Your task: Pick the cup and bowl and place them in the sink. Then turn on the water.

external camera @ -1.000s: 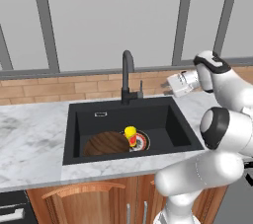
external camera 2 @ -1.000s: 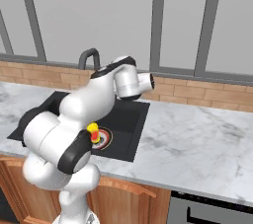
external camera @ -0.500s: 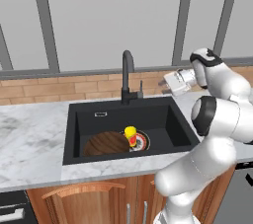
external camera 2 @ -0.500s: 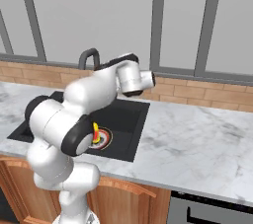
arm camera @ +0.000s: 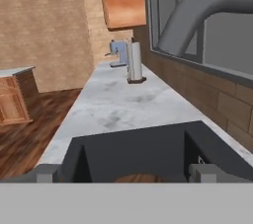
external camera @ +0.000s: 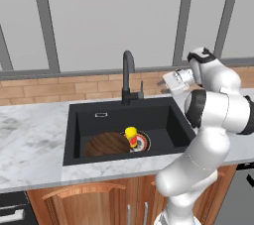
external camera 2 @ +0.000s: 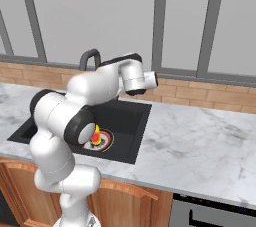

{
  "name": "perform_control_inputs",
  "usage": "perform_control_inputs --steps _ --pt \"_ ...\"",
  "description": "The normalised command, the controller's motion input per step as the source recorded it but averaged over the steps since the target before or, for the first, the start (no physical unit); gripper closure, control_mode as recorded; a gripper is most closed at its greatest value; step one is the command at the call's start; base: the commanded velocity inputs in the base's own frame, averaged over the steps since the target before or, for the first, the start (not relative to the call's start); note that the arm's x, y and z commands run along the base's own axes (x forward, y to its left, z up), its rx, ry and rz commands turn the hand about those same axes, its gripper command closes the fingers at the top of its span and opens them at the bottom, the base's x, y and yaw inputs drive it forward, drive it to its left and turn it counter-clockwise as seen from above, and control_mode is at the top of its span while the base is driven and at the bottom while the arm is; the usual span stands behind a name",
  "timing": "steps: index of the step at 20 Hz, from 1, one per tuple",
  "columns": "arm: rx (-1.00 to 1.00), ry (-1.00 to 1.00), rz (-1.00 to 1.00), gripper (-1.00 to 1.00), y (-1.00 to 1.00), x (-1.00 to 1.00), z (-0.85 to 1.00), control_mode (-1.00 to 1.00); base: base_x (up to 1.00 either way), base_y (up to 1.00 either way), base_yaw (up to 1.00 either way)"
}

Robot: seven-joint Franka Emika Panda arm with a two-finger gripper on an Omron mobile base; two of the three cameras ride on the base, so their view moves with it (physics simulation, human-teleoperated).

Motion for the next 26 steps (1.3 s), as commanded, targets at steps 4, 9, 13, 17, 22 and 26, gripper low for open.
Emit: perform_control_inputs --steps 4,9,13,17,22,26 --pt "0.00 0.00 0.00 -1.00 0.07 0.11 -0.20 -1.00 0.00 0.00 0.00" --pt "0.00 0.00 0.00 -1.00 0.09 0.12 -0.20 -1.00 0.00 0.00 0.00" --pt "0.00 -0.01 0.00 -1.00 0.01 0.21 -0.06 -1.00 0.00 0.00 0.00" --pt "0.00 0.00 0.00 -1.00 0.00 0.22 -0.07 -1.00 0.00 0.00 0.00" --pt "0.00 0.00 0.00 -1.00 0.06 0.23 -0.10 -1.00 0.00 0.00 0.00" --pt "0.00 0.00 0.00 -1.00 0.12 0.25 -0.12 -1.00 0.00 0.00 0.00"
